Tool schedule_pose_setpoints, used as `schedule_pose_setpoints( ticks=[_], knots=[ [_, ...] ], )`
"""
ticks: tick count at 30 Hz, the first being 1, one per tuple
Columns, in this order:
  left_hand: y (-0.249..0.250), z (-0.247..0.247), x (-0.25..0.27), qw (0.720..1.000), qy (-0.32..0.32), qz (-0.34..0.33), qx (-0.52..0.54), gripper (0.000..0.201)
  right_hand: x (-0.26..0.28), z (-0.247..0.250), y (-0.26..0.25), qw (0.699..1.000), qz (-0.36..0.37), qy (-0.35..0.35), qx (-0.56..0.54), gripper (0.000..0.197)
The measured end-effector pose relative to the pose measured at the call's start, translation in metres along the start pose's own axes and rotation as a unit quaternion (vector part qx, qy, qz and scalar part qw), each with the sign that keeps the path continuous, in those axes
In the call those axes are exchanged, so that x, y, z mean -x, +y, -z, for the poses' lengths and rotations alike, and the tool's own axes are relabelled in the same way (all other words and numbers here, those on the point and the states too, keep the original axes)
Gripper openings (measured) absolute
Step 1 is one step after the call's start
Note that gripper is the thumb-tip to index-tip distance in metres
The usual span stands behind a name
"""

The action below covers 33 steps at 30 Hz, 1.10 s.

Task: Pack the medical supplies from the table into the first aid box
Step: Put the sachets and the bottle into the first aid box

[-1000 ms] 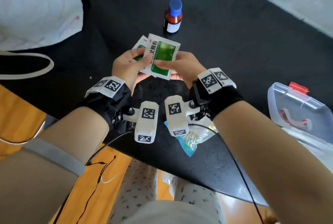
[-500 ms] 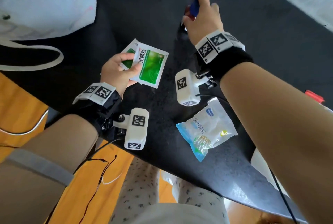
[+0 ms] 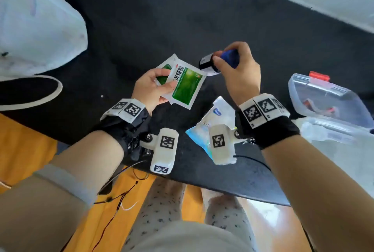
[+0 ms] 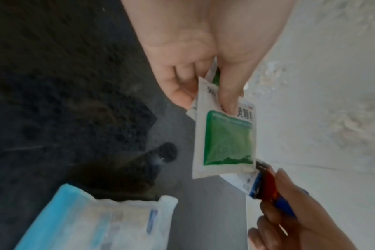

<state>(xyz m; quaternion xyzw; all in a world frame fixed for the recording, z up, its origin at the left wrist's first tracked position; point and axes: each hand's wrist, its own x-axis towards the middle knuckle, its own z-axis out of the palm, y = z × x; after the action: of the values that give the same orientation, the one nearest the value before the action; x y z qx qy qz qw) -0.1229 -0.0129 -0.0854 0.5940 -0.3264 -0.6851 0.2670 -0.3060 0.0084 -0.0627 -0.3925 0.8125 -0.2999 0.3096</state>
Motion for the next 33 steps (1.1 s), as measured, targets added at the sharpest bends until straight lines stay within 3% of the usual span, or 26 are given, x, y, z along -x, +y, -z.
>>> schedule_pose_setpoints(
  ticks=[10, 16, 23, 33],
  knots=[
    [-0.018, -0.167, 0.060, 0.995, -0.068, -0.048, -0.052, 0.021, 0.062, 0.166, 0.097, 0.980, -0.009, 0.147, -0.130, 0.020],
    [-0.055, -0.249, 0.107, 0.996, -0.070, -0.045, -0.028, 0.021, 0.103, 0.244, 0.166, 0.983, -0.028, 0.141, -0.112, 0.023],
    [-0.086, -0.286, 0.128, 0.995, -0.022, -0.079, -0.059, 0.023, 0.122, 0.251, 0.220, 0.995, -0.057, 0.068, -0.037, 0.025],
    [-0.095, -0.269, 0.137, 0.995, 0.021, -0.074, -0.064, 0.020, 0.100, 0.206, 0.239, 0.997, -0.064, -0.036, 0.024, 0.025]
  ],
)
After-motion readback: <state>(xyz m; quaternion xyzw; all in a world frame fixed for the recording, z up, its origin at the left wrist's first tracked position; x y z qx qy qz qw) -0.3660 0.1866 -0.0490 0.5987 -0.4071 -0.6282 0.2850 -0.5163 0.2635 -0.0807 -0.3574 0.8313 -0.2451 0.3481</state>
